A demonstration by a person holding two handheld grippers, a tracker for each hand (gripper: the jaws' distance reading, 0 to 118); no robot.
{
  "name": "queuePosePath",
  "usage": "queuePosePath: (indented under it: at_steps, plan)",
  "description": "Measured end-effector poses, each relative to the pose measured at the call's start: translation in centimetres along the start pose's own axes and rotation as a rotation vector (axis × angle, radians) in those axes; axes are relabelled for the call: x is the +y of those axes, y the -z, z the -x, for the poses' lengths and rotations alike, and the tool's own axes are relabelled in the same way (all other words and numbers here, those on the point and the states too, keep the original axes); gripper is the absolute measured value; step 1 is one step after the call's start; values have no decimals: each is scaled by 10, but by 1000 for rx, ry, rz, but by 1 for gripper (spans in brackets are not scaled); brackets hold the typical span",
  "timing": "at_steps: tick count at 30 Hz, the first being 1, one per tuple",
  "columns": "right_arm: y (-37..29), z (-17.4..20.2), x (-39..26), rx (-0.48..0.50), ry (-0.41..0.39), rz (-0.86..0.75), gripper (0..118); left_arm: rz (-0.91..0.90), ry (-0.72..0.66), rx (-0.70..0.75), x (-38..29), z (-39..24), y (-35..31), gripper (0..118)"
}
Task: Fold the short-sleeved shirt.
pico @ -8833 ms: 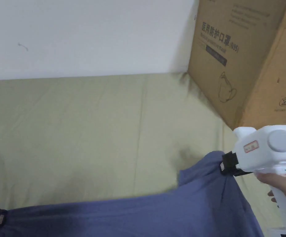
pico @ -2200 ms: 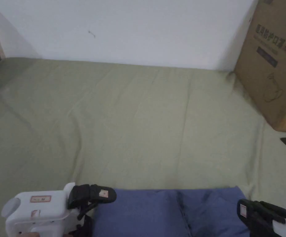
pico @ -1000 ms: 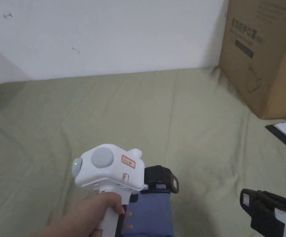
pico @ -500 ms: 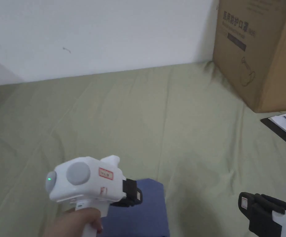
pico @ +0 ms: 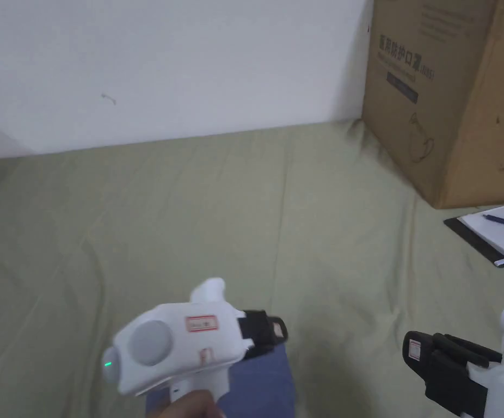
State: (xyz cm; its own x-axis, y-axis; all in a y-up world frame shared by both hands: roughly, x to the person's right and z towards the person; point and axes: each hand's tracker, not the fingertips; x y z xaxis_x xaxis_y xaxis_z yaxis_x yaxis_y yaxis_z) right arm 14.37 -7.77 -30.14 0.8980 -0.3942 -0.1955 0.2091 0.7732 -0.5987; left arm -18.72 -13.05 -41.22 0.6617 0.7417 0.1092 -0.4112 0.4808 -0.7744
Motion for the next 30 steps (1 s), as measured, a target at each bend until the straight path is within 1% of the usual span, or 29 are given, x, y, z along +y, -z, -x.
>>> queuePosePath:
  at_steps: [2,4,7,8,10,11,12,13,14,15,16,17,18,19,20,21,22,23,25,30]
  plan:
    - [-8,7,12,28,-5,-42,0,-170,63,48,13,-24,-57,1]
    - [-19,19,28,49,-57,-115,0,-302,135,98,20,-44,-106,1]
    - [-41,40,47,37,-155,-268,0,-537,341,236,16,-74,-169,0]
    - [-49,47,50,41,-180,-340,0,-607,419,299,11,-82,-183,0]
    - [-65,57,51,78,-219,-487,0,-716,556,510,0,-96,-197,0]
    - [-69,61,49,67,-238,-549,0,-764,600,593,-7,-97,-200,0]
    - [-71,65,46,18,-258,-607,0,-809,623,631,-14,-94,-202,0]
    - [-69,69,42,-55,-279,-647,0,-835,636,647,-20,-89,-203,0]
    - [-66,70,37,-107,-307,-681,0,-861,635,639,-28,-85,-205,0]
    - [-58,68,30,-132,-356,-709,0,-890,633,651,-37,-78,-205,0]
    - [-46,67,24,-175,-407,-703,0,-935,660,660,-47,-71,-204,0]
    - [-36,67,16,-258,-448,-697,0,-956,647,676,-54,-61,-203,0]
    - [-31,66,10,-310,-446,-687,0,-976,640,697,-59,-58,-201,0]
    - [-29,65,6,-311,-426,-679,0,-971,632,698,-62,-56,-200,0]
    - [-25,61,4,-286,-400,-663,0,-968,615,697,-64,-54,-200,0]
    - [-24,61,3,-283,-379,-638,0,-958,608,691,-65,-50,-200,0]
    - [-24,61,3,-281,-370,-622,0,-944,606,683,-65,-49,-200,0]
    - [-24,62,3,-281,-386,-617,0,-927,616,694,-65,-49,-198,0]
    - [-25,66,0,-294,-446,-634,0,-926,633,708,-65,-47,-197,0]
    - [-28,75,4,-276,-448,-634,0,-924,613,705,-58,-52,-200,0]
